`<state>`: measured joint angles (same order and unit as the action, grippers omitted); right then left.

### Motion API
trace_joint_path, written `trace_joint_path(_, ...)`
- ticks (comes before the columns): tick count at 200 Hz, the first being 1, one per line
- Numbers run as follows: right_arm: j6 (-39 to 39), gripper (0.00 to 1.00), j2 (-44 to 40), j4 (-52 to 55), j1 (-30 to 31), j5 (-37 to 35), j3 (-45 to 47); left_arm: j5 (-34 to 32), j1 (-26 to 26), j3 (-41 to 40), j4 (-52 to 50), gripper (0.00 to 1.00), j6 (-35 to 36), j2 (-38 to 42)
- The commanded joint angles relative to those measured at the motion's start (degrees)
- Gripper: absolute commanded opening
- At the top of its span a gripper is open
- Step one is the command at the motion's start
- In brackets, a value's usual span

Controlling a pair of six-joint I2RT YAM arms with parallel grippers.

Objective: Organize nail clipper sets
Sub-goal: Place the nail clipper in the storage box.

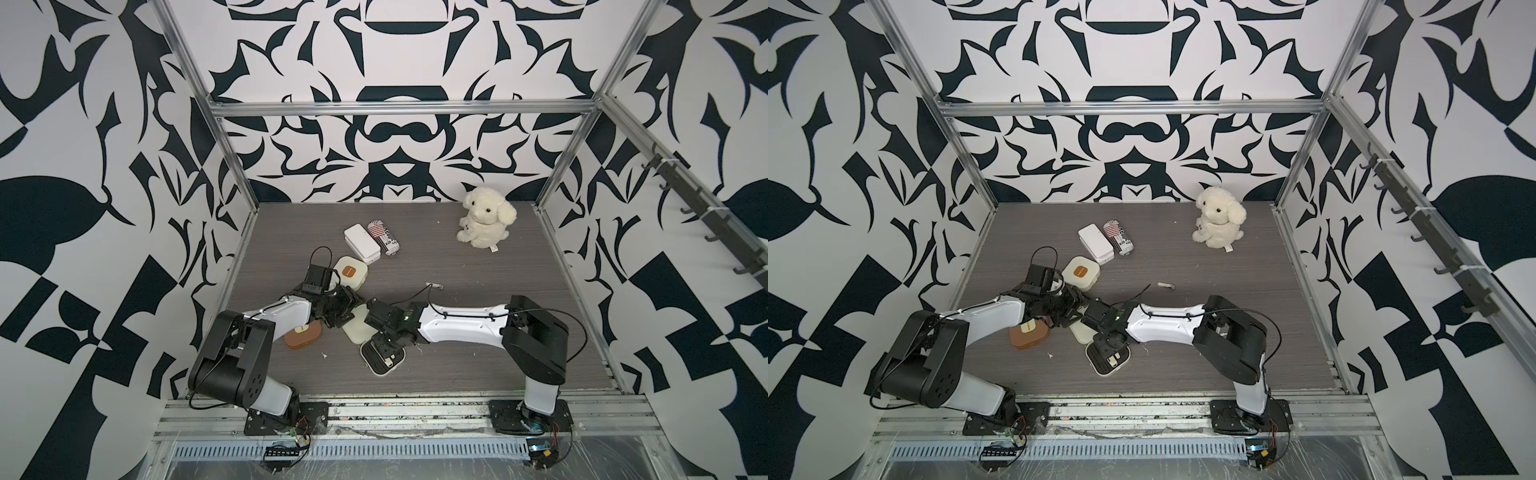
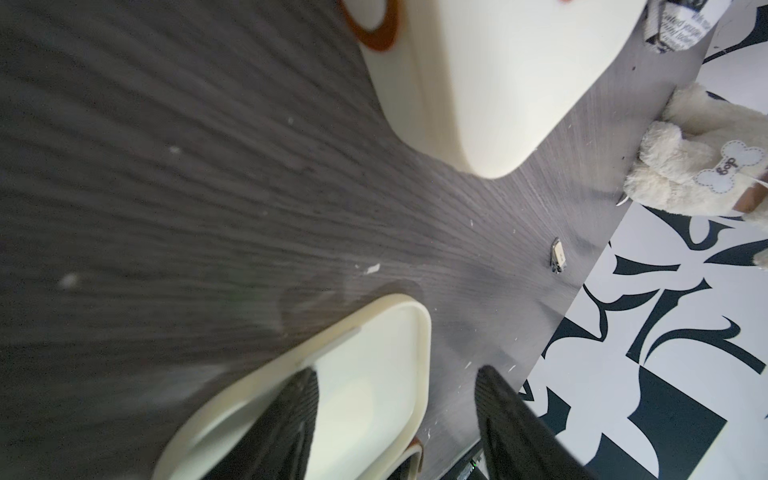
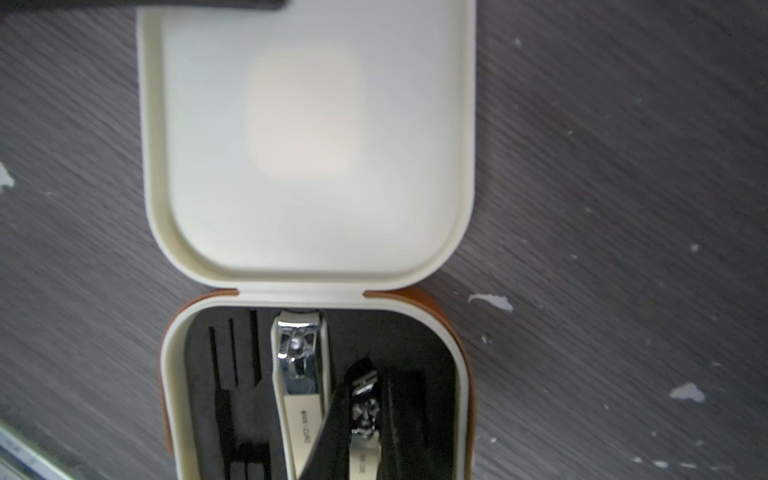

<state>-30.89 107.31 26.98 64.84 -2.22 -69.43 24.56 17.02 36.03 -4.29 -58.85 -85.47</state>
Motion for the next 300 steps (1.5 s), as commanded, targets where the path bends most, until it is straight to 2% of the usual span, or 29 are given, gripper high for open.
trace_joint_path(1, 0.9, 0.04, -0.5, 2.6, -0.1, 1.1, 0.7, -2.7, 0.0, -1.0, -4.8, 0.65, 1.0, -1.4)
trace_joint_path(64, 1.1, 0.07, 1.5, 3.3, 0.1, 1.0, -2.0, -2.7, 0.0, -1.1, -4.8, 0.65, 0.9, -1.1)
trace_joint_path(104, 0.0, 0.18, 1.9, 4.2, 0.1, -0.5, -3.6, -2.7, 0.0, -1.1, -4.9, 0.65, 0.9, -0.9)
trace_joint_path(300, -1.5, 0.27, 3.6, 7.0, -1.4, -4.2, -11.0, -2.6, 0.0, -1.5, -4.4, 0.64, 0.9, -1.3)
